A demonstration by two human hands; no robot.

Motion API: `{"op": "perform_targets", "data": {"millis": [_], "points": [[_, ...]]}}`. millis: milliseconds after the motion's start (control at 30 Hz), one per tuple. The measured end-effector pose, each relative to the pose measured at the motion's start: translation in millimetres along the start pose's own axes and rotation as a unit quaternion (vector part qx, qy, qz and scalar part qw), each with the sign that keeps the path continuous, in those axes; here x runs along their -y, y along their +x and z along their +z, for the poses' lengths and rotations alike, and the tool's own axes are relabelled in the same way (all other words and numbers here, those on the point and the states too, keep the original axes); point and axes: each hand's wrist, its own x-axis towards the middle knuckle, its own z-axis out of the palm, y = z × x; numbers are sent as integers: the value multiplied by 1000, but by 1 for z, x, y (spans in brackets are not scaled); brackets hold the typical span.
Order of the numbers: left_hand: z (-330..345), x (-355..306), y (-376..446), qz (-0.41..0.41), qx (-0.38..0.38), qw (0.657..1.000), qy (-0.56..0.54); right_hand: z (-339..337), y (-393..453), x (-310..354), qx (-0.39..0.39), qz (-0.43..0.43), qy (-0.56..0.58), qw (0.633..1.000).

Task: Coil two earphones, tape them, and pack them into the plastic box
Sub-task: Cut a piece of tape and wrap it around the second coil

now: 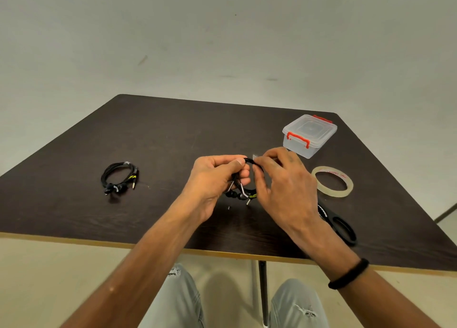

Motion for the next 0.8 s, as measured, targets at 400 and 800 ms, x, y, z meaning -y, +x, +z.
{"op": "perform_targets", "data": {"millis": [400,800], "points": [[10,-2,-10,-9,13,999,-48,-22,-7,-6,82,29,147,985],[23,-1,-23,49,19,998,-31,-46,-5,-10,73,199,419,883]]}}
